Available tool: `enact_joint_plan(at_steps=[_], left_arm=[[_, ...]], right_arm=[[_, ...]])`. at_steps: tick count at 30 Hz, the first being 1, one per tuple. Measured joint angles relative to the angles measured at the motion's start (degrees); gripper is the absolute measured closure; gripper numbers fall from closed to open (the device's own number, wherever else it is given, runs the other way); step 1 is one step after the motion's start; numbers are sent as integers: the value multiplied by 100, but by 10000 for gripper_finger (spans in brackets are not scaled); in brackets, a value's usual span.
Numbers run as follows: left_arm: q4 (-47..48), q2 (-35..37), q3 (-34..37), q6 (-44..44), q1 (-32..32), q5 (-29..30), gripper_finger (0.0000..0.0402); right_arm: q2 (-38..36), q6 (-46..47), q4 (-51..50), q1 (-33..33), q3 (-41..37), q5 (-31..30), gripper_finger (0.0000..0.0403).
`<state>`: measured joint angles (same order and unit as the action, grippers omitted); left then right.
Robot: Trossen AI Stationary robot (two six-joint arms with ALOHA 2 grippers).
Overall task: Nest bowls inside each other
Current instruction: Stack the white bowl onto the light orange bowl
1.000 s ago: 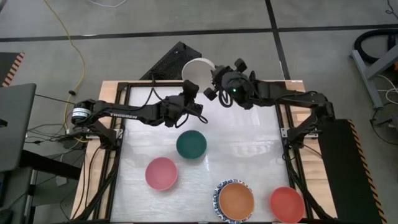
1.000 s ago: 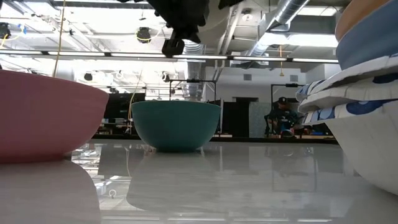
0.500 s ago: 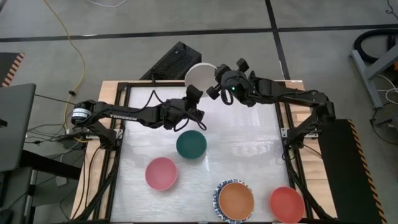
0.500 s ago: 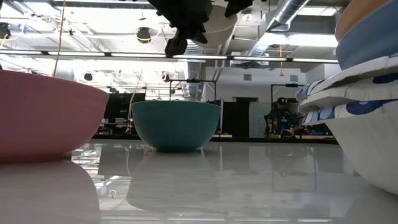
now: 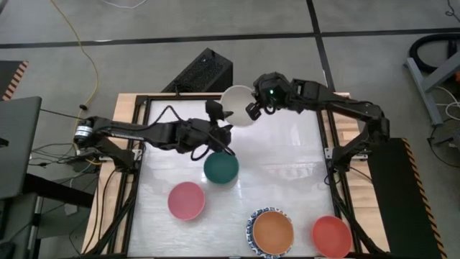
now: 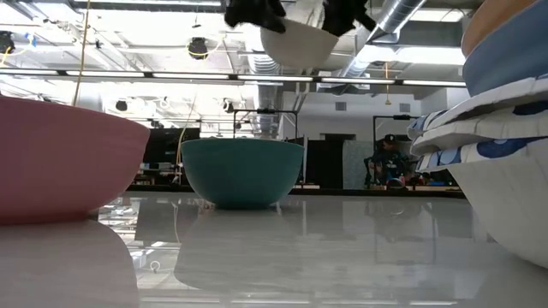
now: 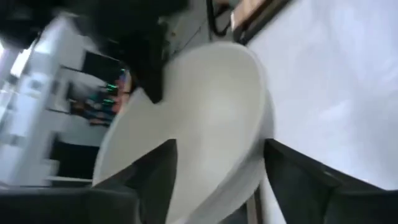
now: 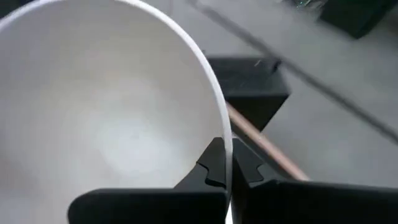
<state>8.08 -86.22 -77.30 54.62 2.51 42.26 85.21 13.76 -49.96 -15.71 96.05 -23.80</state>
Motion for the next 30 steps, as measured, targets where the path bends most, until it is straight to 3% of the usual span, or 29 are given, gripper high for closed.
enact_joint_plan(at_steps=[3, 8, 11, 15, 19, 23, 30], left_arm=[[551, 192, -332, -966, 56, -326, 155], [1078, 807, -585, -2219, 42, -956, 147], [1429, 1379, -584, -2991, -54, -1385, 146], [1912, 2144, -592, -4034, -324, -2421, 146], [2220, 2633, -585, -4849, -533, -3287, 146], [2425, 2925, -585, -5220, -576, -3401, 146], [2542, 2980, -581, -5822, -574, -4252, 146]], right_arm=[[-11, 1, -351, -191, -3, 619, 396], [-45, 265, -1298, 91, -108, 896, 396], [-203, 509, -1667, 638, -109, 1353, 396], [-531, 999, -1803, 1733, -99, 1660, 396], [-721, 2085, -2043, 2895, -98, 1601, 396], [-685, 3264, -2155, 4067, -149, 1069, 396], [-660, 5185, -1513, 5344, -1188, 662, 396]])
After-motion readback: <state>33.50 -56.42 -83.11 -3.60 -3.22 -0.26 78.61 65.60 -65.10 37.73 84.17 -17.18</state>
